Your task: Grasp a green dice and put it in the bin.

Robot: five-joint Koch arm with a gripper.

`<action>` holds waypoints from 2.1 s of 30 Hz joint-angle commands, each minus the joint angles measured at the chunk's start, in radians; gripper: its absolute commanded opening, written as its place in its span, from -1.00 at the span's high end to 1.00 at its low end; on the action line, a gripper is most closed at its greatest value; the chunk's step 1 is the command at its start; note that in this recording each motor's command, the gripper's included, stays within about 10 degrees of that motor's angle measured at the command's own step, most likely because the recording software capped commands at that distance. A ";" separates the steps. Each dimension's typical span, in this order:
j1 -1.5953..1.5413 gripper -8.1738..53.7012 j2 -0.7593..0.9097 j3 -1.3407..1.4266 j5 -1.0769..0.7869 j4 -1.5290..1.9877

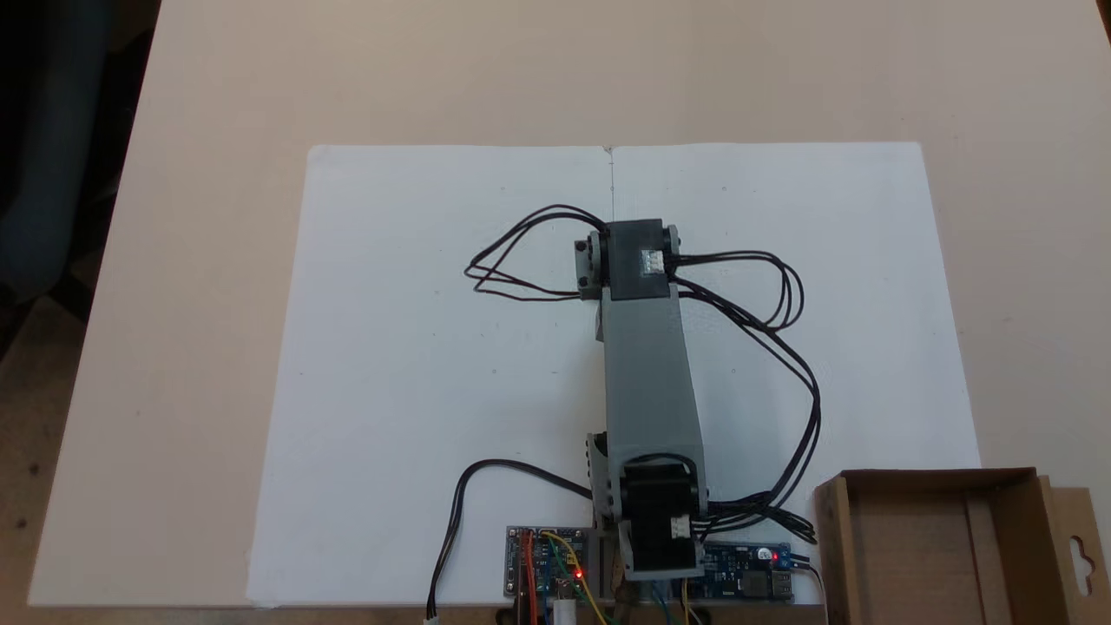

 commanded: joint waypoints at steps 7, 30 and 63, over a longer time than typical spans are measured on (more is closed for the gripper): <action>-0.009 -0.68 -0.123 -0.100 0.087 -0.011; -0.014 -0.66 -0.339 -0.118 0.201 -0.261; -0.026 -0.60 -0.601 -0.117 0.198 -0.422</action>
